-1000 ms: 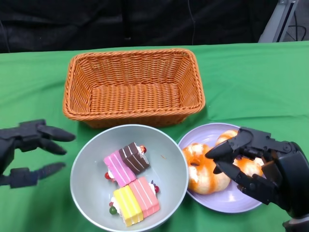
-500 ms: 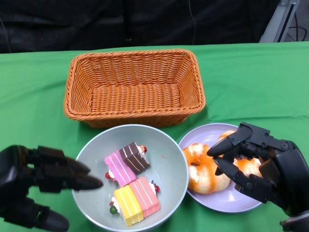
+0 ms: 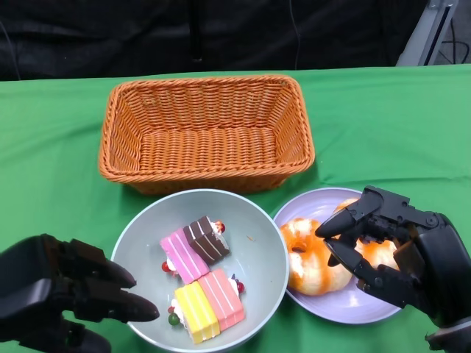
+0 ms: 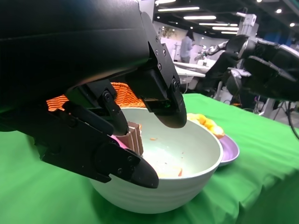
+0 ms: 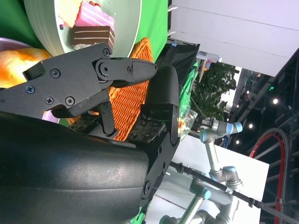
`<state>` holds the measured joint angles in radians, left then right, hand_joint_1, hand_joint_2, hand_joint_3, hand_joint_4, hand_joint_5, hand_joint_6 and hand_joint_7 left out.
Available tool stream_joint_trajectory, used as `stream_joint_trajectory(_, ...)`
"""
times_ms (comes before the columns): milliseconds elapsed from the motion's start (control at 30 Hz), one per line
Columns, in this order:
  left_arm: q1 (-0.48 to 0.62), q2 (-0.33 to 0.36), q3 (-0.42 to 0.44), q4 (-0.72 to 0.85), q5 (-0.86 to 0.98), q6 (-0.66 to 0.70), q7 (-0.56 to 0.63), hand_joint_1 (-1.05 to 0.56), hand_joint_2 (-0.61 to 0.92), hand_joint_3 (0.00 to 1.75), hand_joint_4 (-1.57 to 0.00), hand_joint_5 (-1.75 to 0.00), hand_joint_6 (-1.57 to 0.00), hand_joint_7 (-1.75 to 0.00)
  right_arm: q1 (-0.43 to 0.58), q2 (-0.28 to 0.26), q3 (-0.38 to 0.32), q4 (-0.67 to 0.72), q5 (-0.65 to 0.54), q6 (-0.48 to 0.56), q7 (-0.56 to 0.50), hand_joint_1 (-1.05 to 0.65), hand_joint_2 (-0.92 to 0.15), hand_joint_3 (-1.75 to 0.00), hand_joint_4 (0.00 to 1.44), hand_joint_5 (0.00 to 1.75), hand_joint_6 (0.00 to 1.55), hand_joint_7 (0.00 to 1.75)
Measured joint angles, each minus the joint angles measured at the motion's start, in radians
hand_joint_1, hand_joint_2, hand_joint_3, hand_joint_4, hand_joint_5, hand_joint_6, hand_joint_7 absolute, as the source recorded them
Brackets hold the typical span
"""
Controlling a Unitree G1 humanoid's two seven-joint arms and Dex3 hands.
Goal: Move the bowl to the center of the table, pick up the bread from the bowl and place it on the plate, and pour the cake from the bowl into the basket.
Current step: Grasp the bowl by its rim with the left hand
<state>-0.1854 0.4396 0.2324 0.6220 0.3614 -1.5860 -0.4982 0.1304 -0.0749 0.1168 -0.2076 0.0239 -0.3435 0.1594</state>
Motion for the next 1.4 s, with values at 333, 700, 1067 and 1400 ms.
stream_joint_trajectory(333,-0.005,-0.085,0.114,-0.066,0.321,0.026,0.142,-0.38,0.77,0.00,-1.00,-0.02,-0.93,-0.01,0.008,0.001,0.001,-0.008,-0.003,-0.009,0.000,-0.28,-0.75,-0.50,0.70,1.46,0.74,1.11)
stream_joint_trajectory(700,-0.003,-0.030,-0.020,-0.148,0.630,0.197,0.449,-0.35,0.80,0.01,-1.00,-0.01,-0.93,-0.01,0.020,0.001,0.000,-0.023,-0.003,-0.009,0.000,-0.27,-0.73,-0.56,0.70,1.44,0.73,1.11)
stream_joint_trajectory(1067,-0.070,0.118,-0.359,-0.133,0.773,0.412,0.736,-0.36,0.81,0.00,-0.99,0.00,-0.92,0.00,0.034,0.000,-0.013,-0.041,-0.003,-0.006,0.003,-0.27,-0.70,-0.59,0.69,1.44,0.74,1.10)
stream_joint_trajectory(1400,-0.140,0.152,-0.588,-0.046,0.799,0.548,0.927,-0.38,0.87,0.01,-0.96,0.00,-0.89,0.00,0.042,0.000,-0.012,-0.046,-0.004,0.004,0.003,-0.25,-0.69,-0.62,0.69,1.46,0.73,1.10)
